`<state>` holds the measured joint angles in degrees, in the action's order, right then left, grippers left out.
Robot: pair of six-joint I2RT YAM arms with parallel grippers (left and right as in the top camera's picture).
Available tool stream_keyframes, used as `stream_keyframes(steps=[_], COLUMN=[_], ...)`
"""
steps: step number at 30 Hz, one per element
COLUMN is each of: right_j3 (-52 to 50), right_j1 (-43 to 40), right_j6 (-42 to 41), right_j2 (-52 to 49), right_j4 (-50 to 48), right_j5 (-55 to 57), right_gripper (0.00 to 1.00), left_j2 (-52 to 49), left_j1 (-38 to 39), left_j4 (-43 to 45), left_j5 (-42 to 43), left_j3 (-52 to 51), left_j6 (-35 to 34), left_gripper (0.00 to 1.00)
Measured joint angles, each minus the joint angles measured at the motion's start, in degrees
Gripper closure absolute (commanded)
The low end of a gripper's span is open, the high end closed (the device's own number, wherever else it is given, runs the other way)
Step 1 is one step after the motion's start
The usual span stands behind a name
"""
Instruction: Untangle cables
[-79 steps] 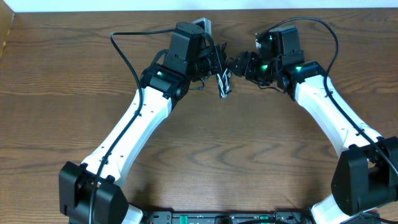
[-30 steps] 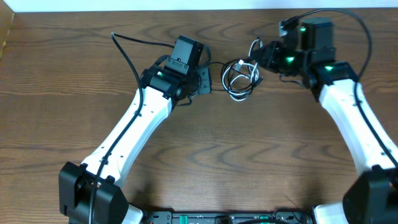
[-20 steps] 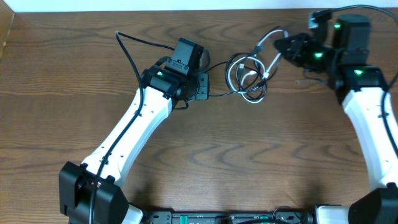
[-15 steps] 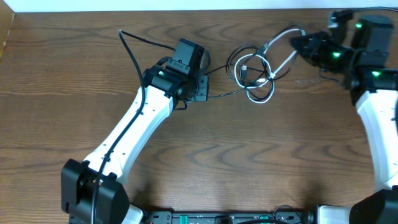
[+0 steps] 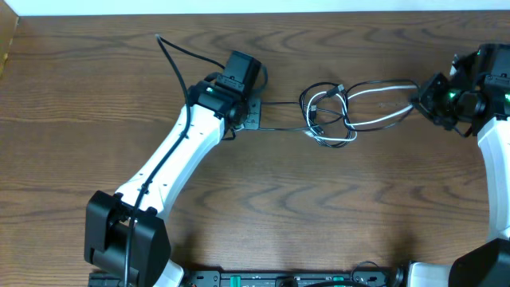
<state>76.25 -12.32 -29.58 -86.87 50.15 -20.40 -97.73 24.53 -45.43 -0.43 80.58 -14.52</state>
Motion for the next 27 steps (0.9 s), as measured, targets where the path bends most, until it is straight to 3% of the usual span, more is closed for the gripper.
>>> stream_keyframes(steps=[6, 14, 27], right_j3=[0.0, 0.0, 0.0], right_j1=[0.0, 1.7, 4.3], right_j6=[3.8, 7.5, 9.5], right_j2=[-1.9, -8.1, -16.6], right_j4=[2.9, 3.4, 2.1], right_j5=[7.5, 9.2, 8.2], right_gripper=[0.99, 0.99, 0.99], left_j2=[0.0, 1.6, 20.4], left_j1=[-2.3, -2.7, -5.3], left_j4=[0.0, 1.4, 15.0], left_j5=[-0.1, 2.8, 3.6], left_j3=[0.0, 0.0, 0.2], left_j6=[0.0, 0.0, 0.0], left_gripper=[0.93, 0.93, 0.93])
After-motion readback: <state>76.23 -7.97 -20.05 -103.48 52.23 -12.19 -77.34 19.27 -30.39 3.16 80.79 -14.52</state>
